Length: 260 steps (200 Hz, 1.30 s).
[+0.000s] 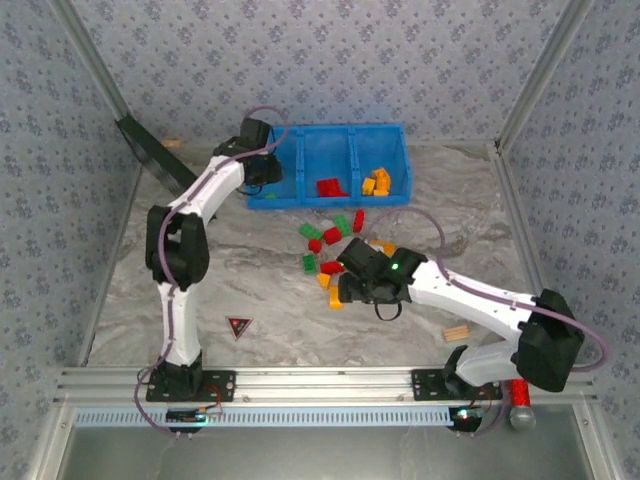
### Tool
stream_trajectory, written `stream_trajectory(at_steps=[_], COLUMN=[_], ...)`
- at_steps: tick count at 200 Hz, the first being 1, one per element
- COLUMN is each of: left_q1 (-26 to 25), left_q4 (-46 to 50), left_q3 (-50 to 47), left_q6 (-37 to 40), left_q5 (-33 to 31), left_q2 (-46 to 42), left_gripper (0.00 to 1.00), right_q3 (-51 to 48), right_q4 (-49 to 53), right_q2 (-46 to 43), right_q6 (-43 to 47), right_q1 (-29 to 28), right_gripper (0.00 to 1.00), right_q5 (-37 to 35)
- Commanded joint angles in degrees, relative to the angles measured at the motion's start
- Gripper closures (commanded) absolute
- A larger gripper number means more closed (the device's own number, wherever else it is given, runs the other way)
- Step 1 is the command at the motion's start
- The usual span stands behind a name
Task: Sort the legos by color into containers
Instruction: Place the lego in the container, then pick up the lego from the bottom-center of the table.
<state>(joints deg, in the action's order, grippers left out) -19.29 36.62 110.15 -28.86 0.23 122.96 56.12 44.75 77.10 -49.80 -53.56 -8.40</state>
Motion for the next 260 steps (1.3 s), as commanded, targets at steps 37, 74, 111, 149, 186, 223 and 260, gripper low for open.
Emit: stream_trajectory(at_steps=[37,74,111,149,186,223,260], left_q1=[0.2,0.3,0.3,0.3,0.3,0.3,0.2], left_q4=[5.3,5.0,4.3,4.8,4.6,5.2,7.1], left_q3=[12.8,11.7,9.8,9.3,7.4,6.4,6.4], left_q6=[1.4,0.8,0.6,0.5,0.4,0.8,1.9], left_q5=[2.8,3.4,3.6,3.7,3.8,6.1,7.7], left_q2=[11.6,14.4,14.6,14.0,12.4,9.1,3.3], left_gripper=[0.84,0.84,0.83,0.68,0.52,0.47,0.45], right_q3=[0.3,1.7,2.8,4.3,5.2,5.3,5.4], right_q4=[-1.8,-3.2,-5.1,-7.2,-8.3,-9.5,-11.9], right_q2=[5.2,9.2,12.9,16.7,19.3,21.2,23.7], right_q6=[-2.9,-1.8,-0.6,1.4,3.2,4.2,5.8], right_q1=[-1.3,-1.7,-2.0,-2.1,-2.0,-1.5,-1.3], right_gripper=[0.23,0.22,0.22,0.22,0.23,0.38,0.41], right_q5=[-0.5,0.9,2.4,3.6,4.2,5.2,6.3])
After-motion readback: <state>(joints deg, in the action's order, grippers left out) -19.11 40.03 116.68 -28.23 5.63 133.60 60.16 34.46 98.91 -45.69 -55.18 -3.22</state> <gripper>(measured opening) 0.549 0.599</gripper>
